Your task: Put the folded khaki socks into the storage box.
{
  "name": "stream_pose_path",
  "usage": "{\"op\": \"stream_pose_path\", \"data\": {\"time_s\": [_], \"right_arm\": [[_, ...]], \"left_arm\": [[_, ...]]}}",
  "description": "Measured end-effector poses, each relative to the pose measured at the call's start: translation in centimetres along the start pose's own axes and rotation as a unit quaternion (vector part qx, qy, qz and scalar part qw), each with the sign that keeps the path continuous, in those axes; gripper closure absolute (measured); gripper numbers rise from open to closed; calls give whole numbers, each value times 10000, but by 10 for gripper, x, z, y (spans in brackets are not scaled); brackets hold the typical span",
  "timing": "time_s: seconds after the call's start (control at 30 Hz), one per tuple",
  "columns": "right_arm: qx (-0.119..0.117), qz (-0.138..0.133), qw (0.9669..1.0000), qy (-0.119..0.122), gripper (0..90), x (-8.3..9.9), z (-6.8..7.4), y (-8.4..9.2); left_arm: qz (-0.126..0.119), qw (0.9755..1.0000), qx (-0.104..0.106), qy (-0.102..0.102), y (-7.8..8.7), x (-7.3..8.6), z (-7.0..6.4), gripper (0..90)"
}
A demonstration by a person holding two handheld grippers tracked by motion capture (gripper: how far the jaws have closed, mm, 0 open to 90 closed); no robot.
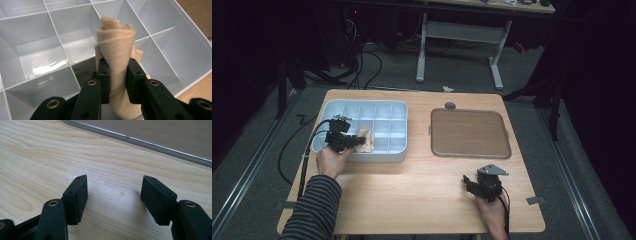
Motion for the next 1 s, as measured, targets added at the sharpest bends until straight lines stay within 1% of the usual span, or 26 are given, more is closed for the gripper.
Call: {"op": "stream_pose_path", "data": {"time_s": [0.2,0.33,0.57,0.67,1.0], "right_arm": [[0,-3,10000,9,387,0,0,0],[0,0,10000,1,387,0,0,0],[-2,0,10000,1,386,0,0,0],[-1,-1,10000,4,386,0,0,0],[0,-2,10000,9,385,0,0,0]], "left_arm": [[121,9999,-59,-44,-3,4,3,759],[163,9998,-99,11,-5,7,5,758],[217,9997,-94,-1,-6,8,6,762],[283,9996,-63,10,-8,9,6,765],[437,9990,-58,-7,-10,12,7,774]]}}
Point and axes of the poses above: each handheld gripper's, and its own axes: y roughly backward along the jaws, x roughly out of its underside, z roughly to its left, the point moved 7 cm from there along -y, roughly forward along the jaws, and after that the axes turned 5 degrees about x, right-handed, at the moved point
